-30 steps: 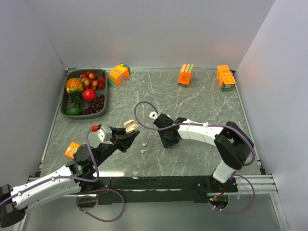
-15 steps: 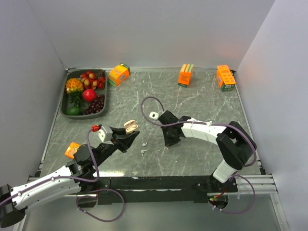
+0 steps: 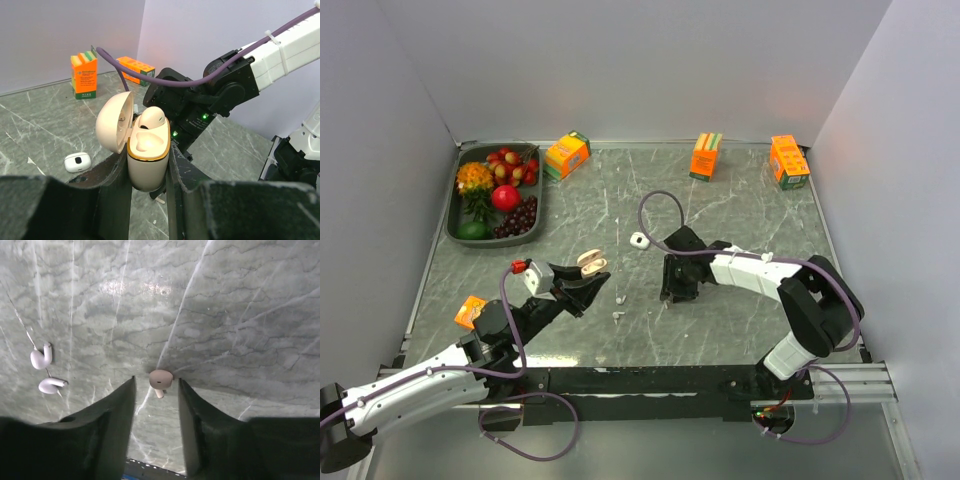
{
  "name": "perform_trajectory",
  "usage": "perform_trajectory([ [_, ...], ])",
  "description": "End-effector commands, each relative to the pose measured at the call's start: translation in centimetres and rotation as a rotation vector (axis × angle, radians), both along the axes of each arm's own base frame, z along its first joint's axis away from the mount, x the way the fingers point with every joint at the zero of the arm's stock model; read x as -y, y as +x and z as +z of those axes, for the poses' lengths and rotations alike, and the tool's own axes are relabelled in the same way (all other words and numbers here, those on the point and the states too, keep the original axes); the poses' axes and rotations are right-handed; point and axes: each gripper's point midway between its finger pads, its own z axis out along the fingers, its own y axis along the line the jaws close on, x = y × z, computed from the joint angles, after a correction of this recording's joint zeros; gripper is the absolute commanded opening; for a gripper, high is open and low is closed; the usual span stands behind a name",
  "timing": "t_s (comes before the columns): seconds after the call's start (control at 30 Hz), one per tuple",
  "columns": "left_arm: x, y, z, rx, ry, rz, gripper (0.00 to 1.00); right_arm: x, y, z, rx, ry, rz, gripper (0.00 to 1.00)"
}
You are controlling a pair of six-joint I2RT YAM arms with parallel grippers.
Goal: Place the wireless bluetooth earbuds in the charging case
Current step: Pick up the earbud from the center of the board.
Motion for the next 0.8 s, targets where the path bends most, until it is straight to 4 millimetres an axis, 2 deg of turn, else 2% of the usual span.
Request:
perform_trajectory([
  [0.0, -0.2, -0.1, 1.3, 0.009, -0.046, 0.004, 0.01, -0.2, 1.9, 2.9, 0.08, 0.006, -0.014, 0.57],
  [0.1, -0.2, -0.1, 1.2, 0.008, -0.049, 0.003, 0.01, 0.7, 2.3, 3.6, 0.114, -0.047, 0.012, 0.63],
  [0.3, 0.1, -0.1, 1.2, 0.007, -0.043, -0.005, 0.01, 1.1, 2.3, 4.2, 0.16, -0.181, 0.189, 0.64],
  [0.53, 0.1, -0.1, 1.1, 0.004, -0.041, -0.006, 0.01, 0.8, 1.2, 3.0, 0.128, -0.24, 0.304, 0.6],
  [0.77, 0.3, -0.1, 1.1, 0.0, -0.037, -0.012, 0.01, 0.0, 0.6, 1.4, 0.079, -0.219, 0.267, 0.58],
])
